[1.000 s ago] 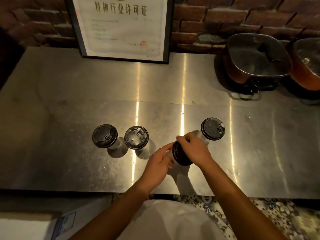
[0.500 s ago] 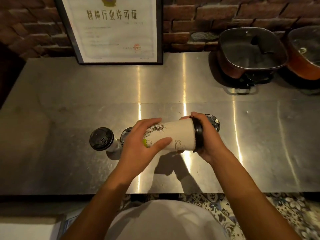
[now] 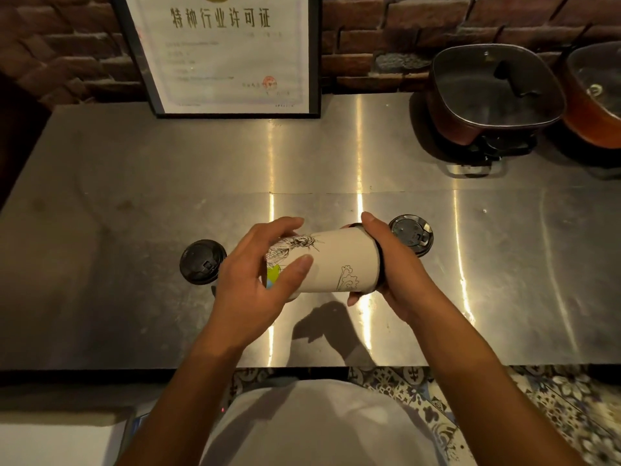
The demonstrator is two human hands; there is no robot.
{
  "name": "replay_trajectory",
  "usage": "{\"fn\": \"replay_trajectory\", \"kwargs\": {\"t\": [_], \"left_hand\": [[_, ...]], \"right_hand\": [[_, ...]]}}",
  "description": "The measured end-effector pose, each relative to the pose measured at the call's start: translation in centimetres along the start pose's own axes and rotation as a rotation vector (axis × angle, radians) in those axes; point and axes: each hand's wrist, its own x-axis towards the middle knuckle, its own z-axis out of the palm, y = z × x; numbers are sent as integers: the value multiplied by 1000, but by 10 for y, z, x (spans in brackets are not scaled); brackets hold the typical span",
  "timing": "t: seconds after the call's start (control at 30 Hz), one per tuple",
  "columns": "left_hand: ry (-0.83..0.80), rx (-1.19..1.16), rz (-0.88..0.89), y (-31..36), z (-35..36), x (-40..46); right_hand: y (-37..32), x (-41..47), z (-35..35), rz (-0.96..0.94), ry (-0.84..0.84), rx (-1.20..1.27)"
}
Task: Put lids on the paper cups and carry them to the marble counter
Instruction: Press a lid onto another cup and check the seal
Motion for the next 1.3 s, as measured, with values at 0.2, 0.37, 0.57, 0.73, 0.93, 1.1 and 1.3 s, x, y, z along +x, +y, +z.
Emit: {"fn": "replay_trajectory", "kwargs": {"t": [0.2,0.37,0.57,0.73,0.93,1.1,1.3], "left_hand": [[-1,-32,106,-4,-20,4],[-20,-41,120,-9,-34,7],[109,-8,198,-15,-48,17],[245,-69,167,-12,-46,29],[278,-182,115,9,-36,37],[205,-425,-245,29,-39,56],[79,-213,-52,28,-43,56]], "right_hand": [[-14,-8,27,-116,-30,105],[-23,-15,51,-113,37,81],[-25,-18,75,-152,77,105],[-37,-17,87,-251,131,20],[-38,-21,75,-476,193,-46],[-25,-17,73,-945,241,-210],[-39,-13,63,-548,188,26]]}}
